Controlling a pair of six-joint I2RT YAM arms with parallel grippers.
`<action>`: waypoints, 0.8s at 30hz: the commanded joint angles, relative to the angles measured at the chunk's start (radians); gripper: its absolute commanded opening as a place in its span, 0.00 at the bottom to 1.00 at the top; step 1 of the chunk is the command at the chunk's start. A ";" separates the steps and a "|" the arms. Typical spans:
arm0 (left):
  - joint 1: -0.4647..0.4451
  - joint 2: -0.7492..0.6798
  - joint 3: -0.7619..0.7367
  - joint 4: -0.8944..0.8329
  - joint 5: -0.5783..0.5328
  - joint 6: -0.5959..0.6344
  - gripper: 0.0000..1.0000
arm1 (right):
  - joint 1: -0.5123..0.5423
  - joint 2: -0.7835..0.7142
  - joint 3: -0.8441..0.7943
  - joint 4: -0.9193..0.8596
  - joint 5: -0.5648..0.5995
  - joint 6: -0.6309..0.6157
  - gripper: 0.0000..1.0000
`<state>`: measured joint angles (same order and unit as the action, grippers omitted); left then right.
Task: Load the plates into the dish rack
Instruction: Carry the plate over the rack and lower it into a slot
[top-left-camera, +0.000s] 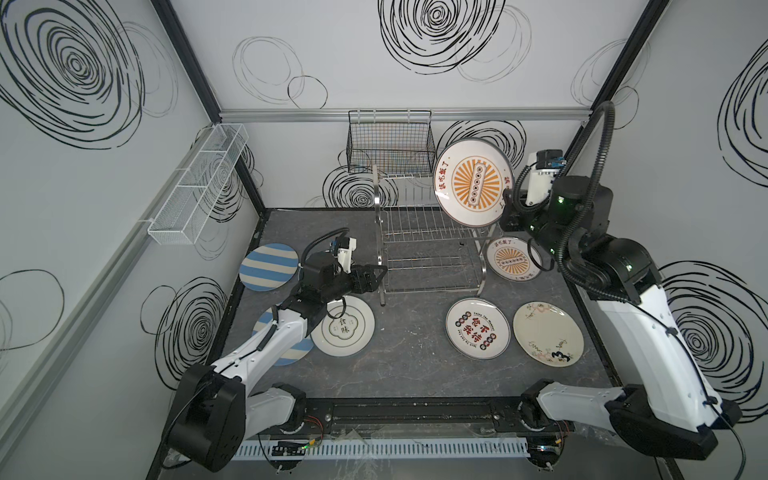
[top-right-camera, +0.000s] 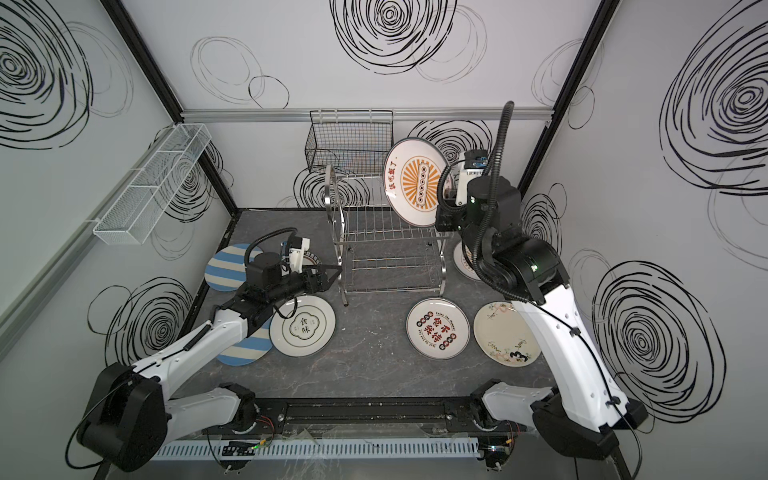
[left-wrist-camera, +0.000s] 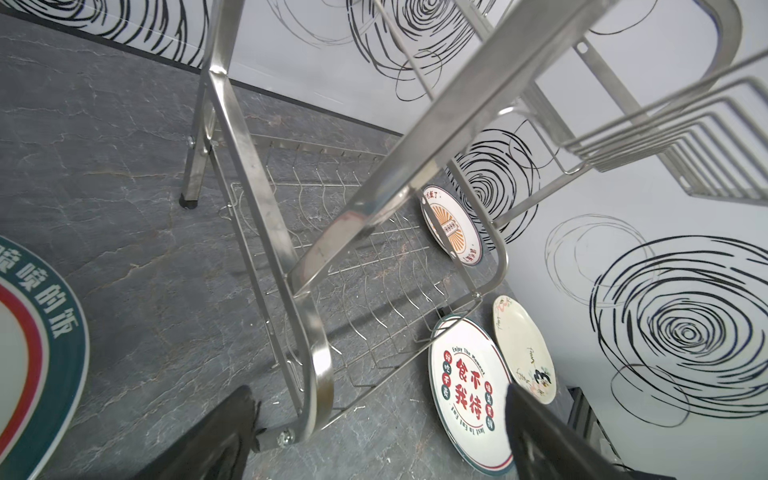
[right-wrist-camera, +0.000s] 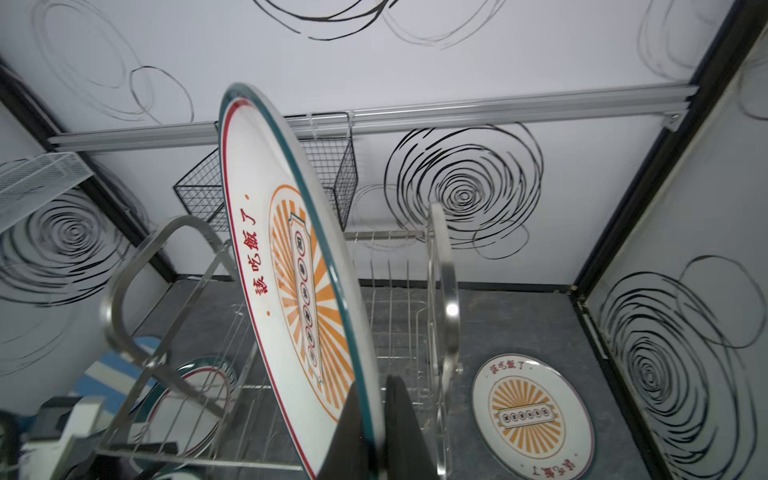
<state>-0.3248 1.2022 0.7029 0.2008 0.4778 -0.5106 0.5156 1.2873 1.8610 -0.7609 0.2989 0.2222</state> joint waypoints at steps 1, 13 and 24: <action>0.000 -0.021 0.074 -0.091 0.064 0.065 0.96 | -0.005 0.050 0.057 0.056 0.242 -0.061 0.00; 0.030 -0.042 0.155 -0.320 -0.076 0.287 0.96 | 0.000 0.134 0.023 0.186 0.516 -0.112 0.00; 0.014 -0.026 0.122 -0.293 -0.074 0.280 0.96 | 0.072 0.216 0.073 0.201 0.635 -0.113 0.00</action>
<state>-0.3031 1.1713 0.8314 -0.1143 0.4160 -0.2531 0.5621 1.4933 1.8778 -0.6231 0.8104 0.1223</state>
